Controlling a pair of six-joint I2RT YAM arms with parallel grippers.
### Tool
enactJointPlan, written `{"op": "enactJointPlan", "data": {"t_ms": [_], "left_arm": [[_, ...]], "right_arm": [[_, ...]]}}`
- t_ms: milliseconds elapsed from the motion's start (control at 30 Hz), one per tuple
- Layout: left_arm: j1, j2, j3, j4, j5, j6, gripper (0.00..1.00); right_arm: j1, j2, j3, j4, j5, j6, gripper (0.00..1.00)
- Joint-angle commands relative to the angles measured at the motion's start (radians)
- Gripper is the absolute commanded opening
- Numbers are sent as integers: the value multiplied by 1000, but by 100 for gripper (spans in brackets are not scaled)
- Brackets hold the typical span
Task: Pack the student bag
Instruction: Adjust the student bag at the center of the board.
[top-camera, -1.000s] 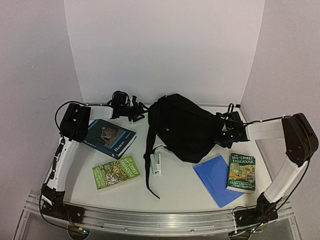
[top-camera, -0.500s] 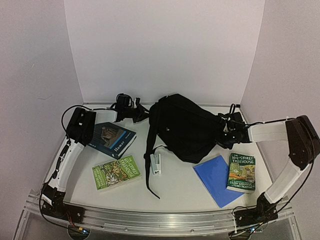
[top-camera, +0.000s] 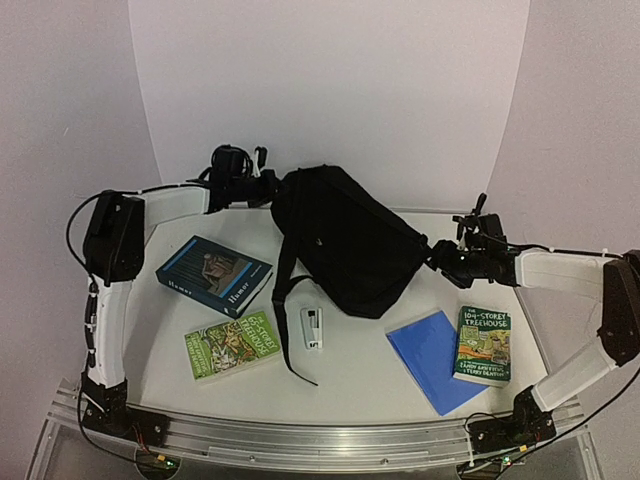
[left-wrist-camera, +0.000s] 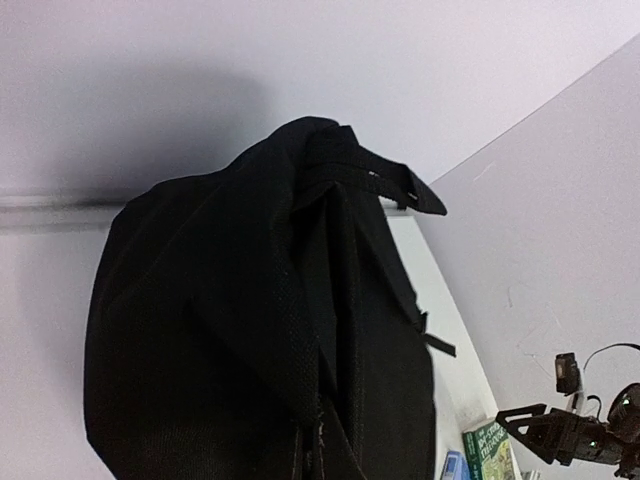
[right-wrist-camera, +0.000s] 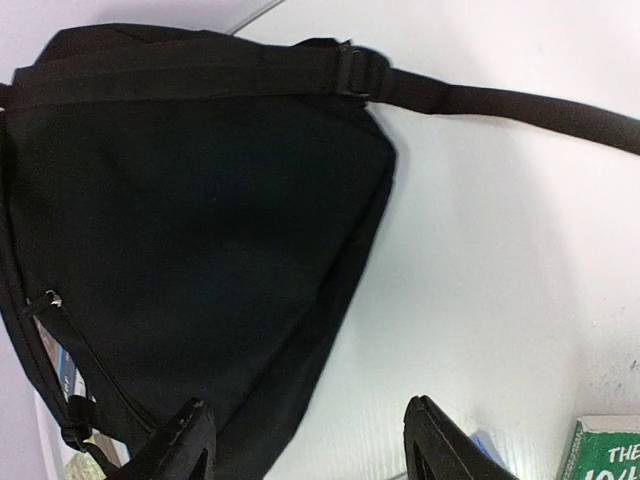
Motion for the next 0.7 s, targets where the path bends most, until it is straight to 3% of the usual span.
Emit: {"op": "enactJointPlan", "data": {"t_ms": [0,367,667], "left_arm": [[11,-262,69,-15,-128,211,0],[-41,-351,256,-125,-2,417,0],[-194,-162,313,-270,117,460,0]], "right_arm": [[-1,-57,14,-18,-16,-14,67],[0,-117,-34,-27,-20,-2,69],[1,-180,-78,-27,15,42,70]]}}
